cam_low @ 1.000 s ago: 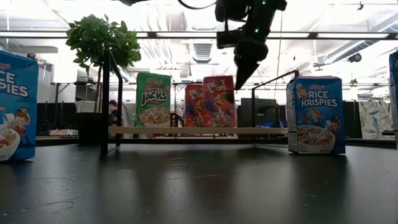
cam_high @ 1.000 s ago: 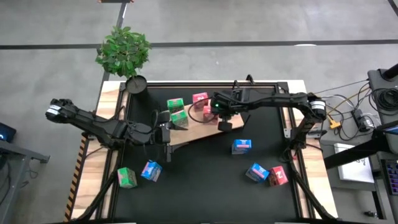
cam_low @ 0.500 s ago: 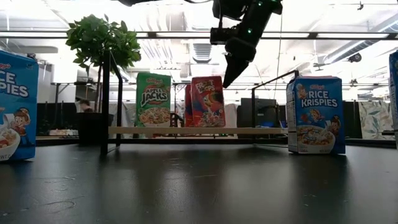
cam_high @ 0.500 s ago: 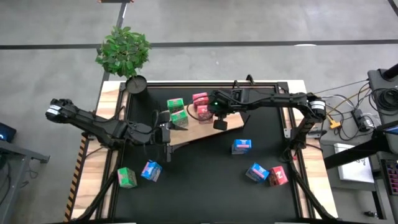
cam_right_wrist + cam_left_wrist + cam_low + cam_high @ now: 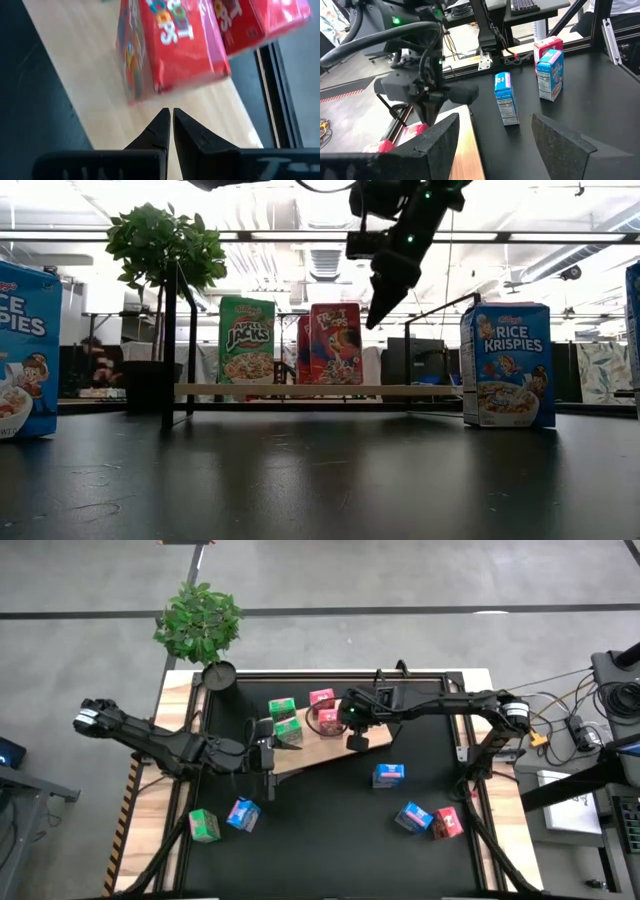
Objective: Stack cereal on shelf
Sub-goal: Align the left red cereal box with the other red cereal box on the shelf
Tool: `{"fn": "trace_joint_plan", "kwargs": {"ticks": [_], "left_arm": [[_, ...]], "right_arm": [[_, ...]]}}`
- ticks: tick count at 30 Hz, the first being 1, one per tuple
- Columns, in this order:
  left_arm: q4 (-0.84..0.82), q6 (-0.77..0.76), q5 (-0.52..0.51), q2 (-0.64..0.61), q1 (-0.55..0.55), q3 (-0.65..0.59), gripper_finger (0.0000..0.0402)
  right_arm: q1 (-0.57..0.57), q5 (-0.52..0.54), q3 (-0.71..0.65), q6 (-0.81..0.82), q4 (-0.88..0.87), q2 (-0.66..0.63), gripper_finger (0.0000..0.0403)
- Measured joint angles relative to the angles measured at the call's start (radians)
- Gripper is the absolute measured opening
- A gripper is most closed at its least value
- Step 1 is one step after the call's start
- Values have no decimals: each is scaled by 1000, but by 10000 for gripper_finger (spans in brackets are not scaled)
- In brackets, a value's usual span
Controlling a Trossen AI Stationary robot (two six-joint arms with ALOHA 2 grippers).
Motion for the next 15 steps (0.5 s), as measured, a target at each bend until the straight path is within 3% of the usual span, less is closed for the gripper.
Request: {"fn": "trace_joint_plan", "kwargs": {"ticks": [7, 15], "left_arm": [[0, 0, 0, 0, 0, 0, 233], [0, 0, 0, 0, 0, 0, 233]], "right_arm": [[0, 70, -42, -64, 148, 1, 13], [6, 84, -23, -37, 36, -28, 13]]}}
